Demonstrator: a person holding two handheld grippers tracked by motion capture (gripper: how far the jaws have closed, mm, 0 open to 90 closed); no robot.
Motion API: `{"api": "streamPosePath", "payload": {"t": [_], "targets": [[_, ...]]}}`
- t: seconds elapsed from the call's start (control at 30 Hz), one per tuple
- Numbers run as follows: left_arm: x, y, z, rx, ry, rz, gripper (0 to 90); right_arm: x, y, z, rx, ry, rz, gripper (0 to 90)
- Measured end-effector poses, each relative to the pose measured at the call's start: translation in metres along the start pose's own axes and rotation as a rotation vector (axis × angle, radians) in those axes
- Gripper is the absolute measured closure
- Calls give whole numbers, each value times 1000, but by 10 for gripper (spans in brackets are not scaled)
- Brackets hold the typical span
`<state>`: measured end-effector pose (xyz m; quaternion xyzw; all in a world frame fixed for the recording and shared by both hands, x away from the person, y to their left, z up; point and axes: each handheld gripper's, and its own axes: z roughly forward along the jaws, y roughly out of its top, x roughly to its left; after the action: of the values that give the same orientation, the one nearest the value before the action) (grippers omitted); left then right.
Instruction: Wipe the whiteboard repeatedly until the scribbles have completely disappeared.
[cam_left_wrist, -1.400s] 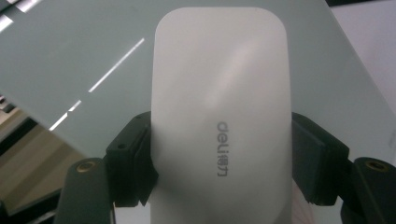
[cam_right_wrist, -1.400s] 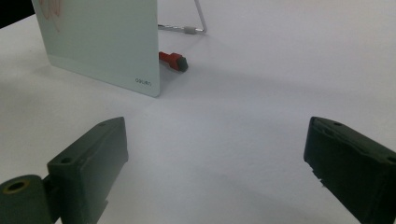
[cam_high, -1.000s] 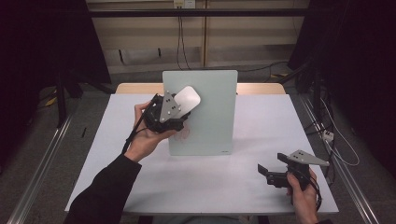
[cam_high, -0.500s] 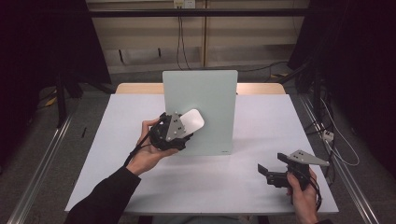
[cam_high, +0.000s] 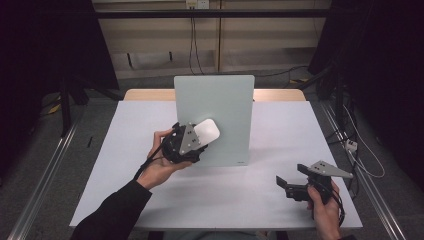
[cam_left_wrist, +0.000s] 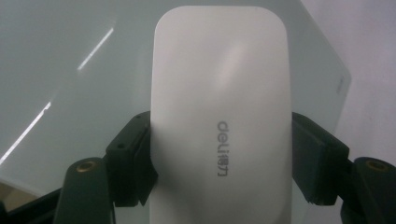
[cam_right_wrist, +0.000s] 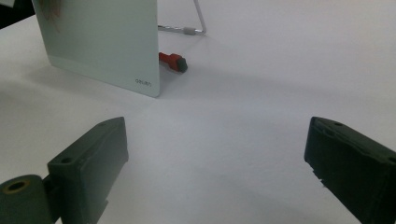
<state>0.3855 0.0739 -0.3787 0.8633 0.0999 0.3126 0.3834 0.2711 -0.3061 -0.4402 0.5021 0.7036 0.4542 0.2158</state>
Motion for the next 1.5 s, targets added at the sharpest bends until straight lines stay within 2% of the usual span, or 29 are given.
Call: {"api": "streamPosePath", "payload": {"t": [0.2, 0.3, 0.4, 0.5, 0.6, 0.67, 0.7, 0.77, 0.83, 1.0, 1.13, 1.27, 1.33, 1.5], "targets": [[-17, -17, 5, 41, -55, 8, 310, 0, 0, 0, 2, -2, 0, 61], [-16, -19, 4, 41, -63, -6, 309, 0, 0, 0, 0, -1, 0, 61], [-7, -14, -1, 33, -41, -10, 310, 0, 0, 0, 1, -2, 0, 61], [9, -8, -9, 5, -2, -31, 310, 0, 0, 0, 1, -1, 1, 61], [26, -3, -19, -32, 47, -71, 310, 0, 0, 0, 1, -1, 1, 61], [32, -3, -23, -46, 62, -95, 310, 0, 0, 0, 1, -1, 0, 61], [32, -4, -23, -44, 59, -92, 310, 0, 0, 0, 1, -1, 1, 61], [26, -5, -21, -12, 69, -43, 310, 0, 0, 0, 1, 0, 2, 61], [19, -9, -17, 2, 45, -27, 310, 0, 0, 1, 1, -1, 0, 61], [3, -20, -10, 26, 1, -14, 310, 0, 0, 1, 1, -1, 2, 61], [-3, -23, -7, 36, -18, -16, 310, 0, 0, 1, 1, 0, 1, 61], [1, -18, -8, 37, -23, -21, 310, 0, 0, 1, 2, 4, 8, 61], [6, -13, -10, 27, -4, -23, 310, -1, 0, 1, 1, 2, 8, 62], [22, -2, -16, -13, 31, -68, 310, 0, 0, 1, 2, 4, 8, 62]]}}
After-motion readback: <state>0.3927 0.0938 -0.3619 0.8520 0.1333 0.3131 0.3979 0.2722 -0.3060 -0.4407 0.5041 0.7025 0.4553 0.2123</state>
